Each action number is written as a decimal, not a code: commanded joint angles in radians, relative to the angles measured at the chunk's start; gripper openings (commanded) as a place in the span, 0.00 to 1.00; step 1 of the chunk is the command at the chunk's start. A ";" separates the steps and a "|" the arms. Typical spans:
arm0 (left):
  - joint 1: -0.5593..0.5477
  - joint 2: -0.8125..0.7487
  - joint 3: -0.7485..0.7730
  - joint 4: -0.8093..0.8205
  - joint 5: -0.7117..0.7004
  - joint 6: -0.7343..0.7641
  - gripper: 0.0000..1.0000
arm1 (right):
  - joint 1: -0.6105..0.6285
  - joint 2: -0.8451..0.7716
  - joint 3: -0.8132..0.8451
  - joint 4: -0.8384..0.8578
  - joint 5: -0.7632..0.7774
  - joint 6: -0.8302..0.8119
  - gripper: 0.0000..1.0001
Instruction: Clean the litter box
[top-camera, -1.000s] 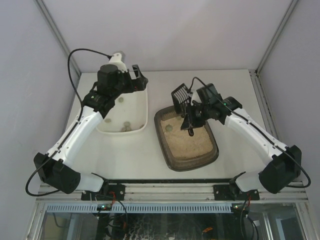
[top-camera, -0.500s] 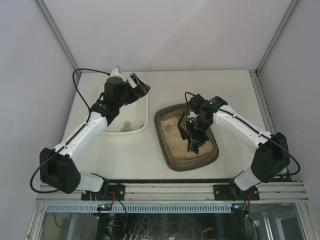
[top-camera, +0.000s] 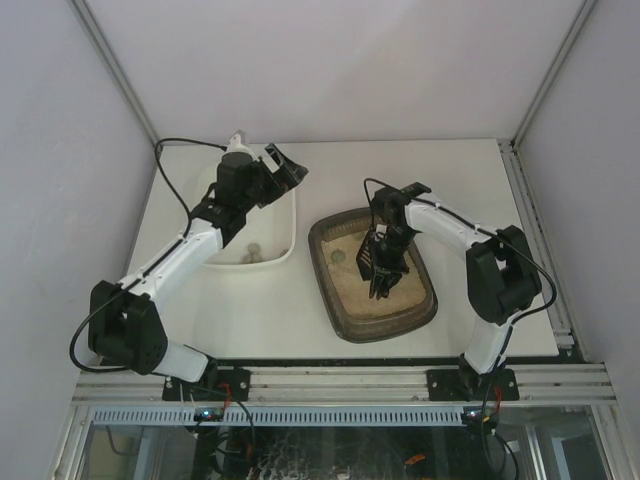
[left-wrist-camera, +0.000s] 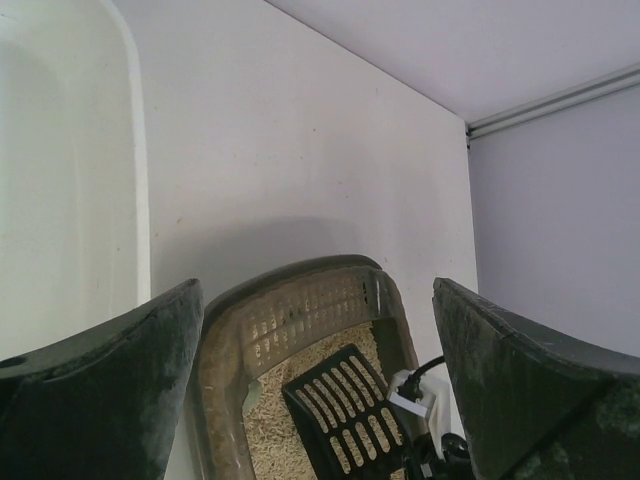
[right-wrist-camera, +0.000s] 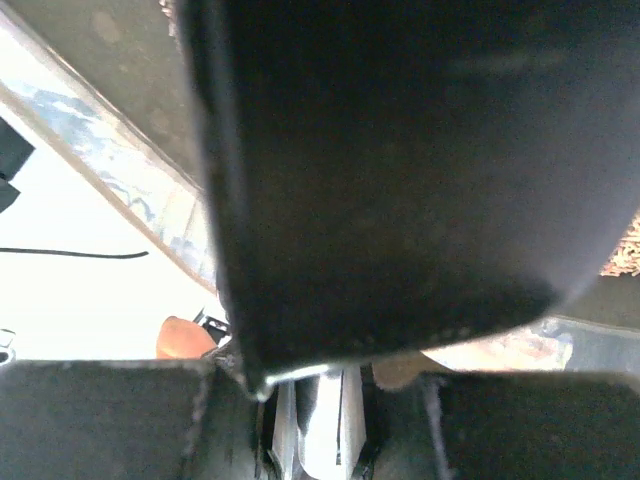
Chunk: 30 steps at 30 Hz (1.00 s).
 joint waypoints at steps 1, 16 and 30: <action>-0.003 -0.014 -0.020 0.072 0.025 0.011 1.00 | -0.022 0.012 0.070 0.023 -0.066 -0.030 0.00; 0.000 -0.007 -0.045 0.105 0.061 0.004 1.00 | 0.014 0.096 0.077 0.064 -0.126 -0.036 0.00; 0.006 0.002 -0.059 0.114 0.070 0.011 1.00 | 0.054 0.167 0.163 0.062 0.031 -0.001 0.00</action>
